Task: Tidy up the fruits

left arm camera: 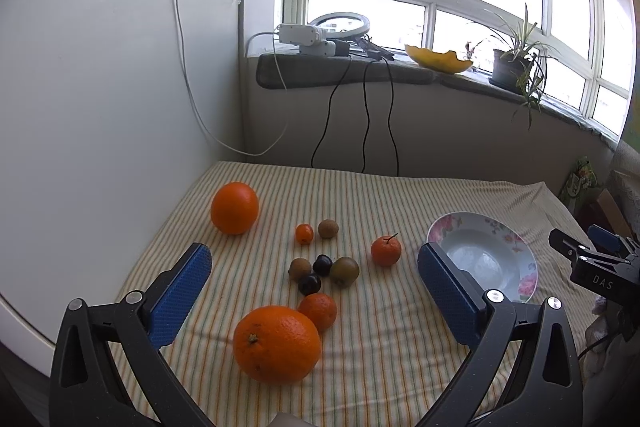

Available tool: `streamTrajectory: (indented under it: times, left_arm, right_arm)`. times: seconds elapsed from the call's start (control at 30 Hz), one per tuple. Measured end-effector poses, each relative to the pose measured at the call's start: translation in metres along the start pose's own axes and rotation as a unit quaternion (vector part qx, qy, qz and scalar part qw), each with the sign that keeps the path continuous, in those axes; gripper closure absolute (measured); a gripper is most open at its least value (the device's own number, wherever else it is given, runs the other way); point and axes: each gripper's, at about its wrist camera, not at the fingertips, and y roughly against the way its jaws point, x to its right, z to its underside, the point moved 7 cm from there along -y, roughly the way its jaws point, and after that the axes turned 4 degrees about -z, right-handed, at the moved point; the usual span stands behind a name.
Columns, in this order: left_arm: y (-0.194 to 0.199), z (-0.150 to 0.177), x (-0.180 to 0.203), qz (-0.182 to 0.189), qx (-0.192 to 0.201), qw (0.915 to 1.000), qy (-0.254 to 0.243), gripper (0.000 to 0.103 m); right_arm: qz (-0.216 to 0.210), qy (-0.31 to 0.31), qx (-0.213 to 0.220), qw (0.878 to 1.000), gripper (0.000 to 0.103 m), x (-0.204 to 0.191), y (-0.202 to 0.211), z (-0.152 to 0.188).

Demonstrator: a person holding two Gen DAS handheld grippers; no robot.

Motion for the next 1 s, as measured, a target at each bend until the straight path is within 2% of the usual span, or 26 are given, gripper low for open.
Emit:
streamTrajectory:
  times: [1.0]
  left_arm:
    - [-0.005, 0.003, -0.007, 0.0, -0.008, 0.9999, 0.009, 0.001]
  right_arm:
    - [-0.004, 0.014, -0.001, 1.0, 0.001, -0.011, 0.0, 0.0]
